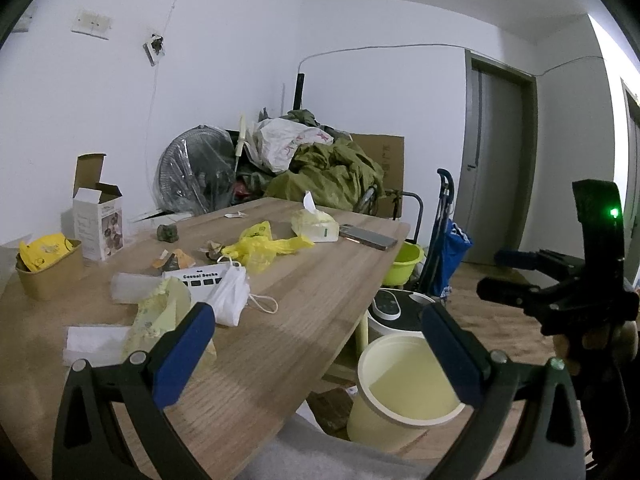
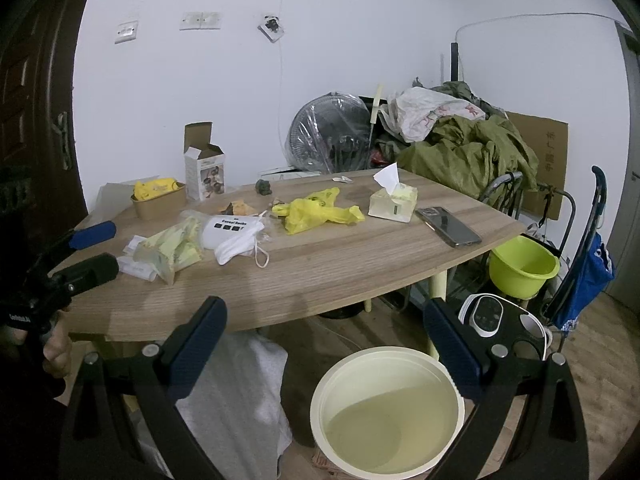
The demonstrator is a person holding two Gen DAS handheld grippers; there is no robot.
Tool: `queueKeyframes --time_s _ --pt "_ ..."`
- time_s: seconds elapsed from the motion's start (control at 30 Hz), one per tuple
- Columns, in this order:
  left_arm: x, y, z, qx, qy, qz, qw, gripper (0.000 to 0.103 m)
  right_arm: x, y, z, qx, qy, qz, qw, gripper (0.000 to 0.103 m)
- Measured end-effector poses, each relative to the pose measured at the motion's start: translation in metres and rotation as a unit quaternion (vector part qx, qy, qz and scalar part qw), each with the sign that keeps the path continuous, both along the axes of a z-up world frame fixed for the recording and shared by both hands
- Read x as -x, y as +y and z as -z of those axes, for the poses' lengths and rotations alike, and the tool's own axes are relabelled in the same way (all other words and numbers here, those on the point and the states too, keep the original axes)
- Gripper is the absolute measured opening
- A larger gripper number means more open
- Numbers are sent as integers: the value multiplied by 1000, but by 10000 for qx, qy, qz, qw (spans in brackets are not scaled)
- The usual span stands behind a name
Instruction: Collect trash
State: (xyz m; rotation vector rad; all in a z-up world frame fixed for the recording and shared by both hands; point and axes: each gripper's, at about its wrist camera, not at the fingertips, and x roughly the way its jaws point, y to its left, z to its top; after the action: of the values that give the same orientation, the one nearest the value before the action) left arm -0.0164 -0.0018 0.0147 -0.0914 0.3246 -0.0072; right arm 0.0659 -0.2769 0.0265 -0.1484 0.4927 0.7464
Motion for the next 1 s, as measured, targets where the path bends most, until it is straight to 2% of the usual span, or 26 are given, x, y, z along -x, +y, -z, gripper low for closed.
queueKeyframes --time_s 1.0 --pt "2 1 -3 -1 -48 5 10000 103 -1 0 -1 -25 -16 -31 10000 98"
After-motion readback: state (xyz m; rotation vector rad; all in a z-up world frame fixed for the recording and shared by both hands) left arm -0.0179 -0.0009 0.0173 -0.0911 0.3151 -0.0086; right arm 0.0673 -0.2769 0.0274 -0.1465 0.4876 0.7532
